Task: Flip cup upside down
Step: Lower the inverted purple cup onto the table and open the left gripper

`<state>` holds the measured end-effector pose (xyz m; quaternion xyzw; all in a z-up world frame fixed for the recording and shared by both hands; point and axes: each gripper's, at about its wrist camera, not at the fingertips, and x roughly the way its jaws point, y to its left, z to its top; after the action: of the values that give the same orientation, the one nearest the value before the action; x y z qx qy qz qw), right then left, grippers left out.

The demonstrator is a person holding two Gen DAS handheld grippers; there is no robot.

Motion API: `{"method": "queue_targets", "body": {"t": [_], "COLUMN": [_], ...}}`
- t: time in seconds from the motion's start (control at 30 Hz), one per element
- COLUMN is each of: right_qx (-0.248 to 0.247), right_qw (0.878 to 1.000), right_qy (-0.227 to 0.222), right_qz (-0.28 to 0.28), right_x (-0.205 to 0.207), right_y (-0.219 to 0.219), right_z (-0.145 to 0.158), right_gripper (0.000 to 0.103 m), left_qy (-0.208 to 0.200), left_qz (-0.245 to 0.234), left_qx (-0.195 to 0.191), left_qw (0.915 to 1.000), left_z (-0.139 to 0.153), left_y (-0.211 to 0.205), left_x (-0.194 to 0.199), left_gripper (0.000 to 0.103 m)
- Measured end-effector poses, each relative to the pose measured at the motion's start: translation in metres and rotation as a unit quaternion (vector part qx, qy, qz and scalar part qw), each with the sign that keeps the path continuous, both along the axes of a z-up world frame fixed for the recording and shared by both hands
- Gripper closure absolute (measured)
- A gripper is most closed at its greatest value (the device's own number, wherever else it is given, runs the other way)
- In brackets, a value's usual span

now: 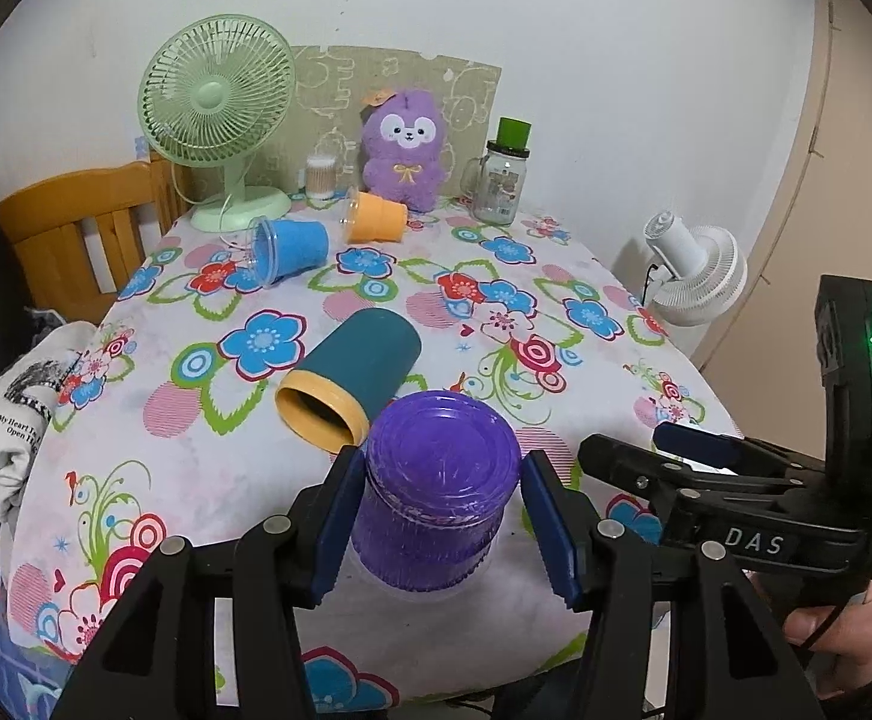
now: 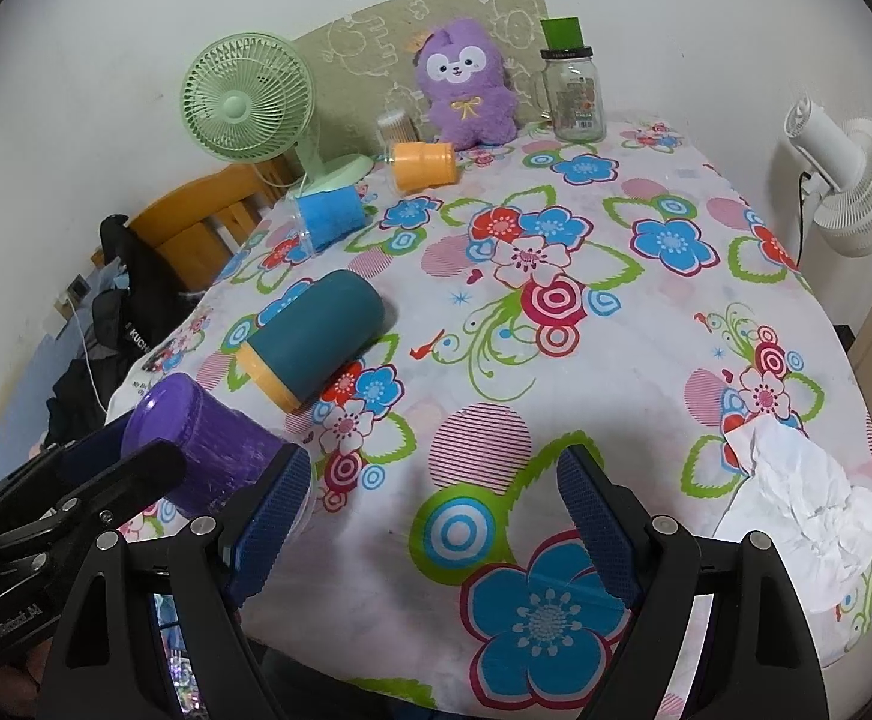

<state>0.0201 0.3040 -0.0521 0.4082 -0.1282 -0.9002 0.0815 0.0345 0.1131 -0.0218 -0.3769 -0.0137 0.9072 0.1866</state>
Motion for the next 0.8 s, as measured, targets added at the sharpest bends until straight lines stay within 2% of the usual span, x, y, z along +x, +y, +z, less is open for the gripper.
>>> {"method": "queue_targets", "body": {"t": [0.07,0.13,0.8], "right_qx": [0.0,0.0,0.006], "right_qw": [1.0,1.0,1.0], "right_qy": [-0.001,-0.001,0.004], "right_qz": [-0.001,0.0,0.005], "right_x": [0.0001,-0.0003,-0.0025], "right_y": [0.0,-0.0001,-0.0056], "right_z": [0.0001,0.0005,0.0043], "right_gripper": [0.017,0.017,0.017], "left_qy": [-0.005,-0.006,-0.002], "left_qz": [0.003,0.006,0.019], "left_qx": [0.0,0.002,0.005], "left_qw": [1.0,1.0,0.9998], "left_z": [-0.0018,-0.0024,-0.0001], "left_y": [-0.0014,-0.003,-0.009], "left_x": [-0.0014,-0.0022,-0.0047], "left_gripper": [0.046,0.037,0.028]}}
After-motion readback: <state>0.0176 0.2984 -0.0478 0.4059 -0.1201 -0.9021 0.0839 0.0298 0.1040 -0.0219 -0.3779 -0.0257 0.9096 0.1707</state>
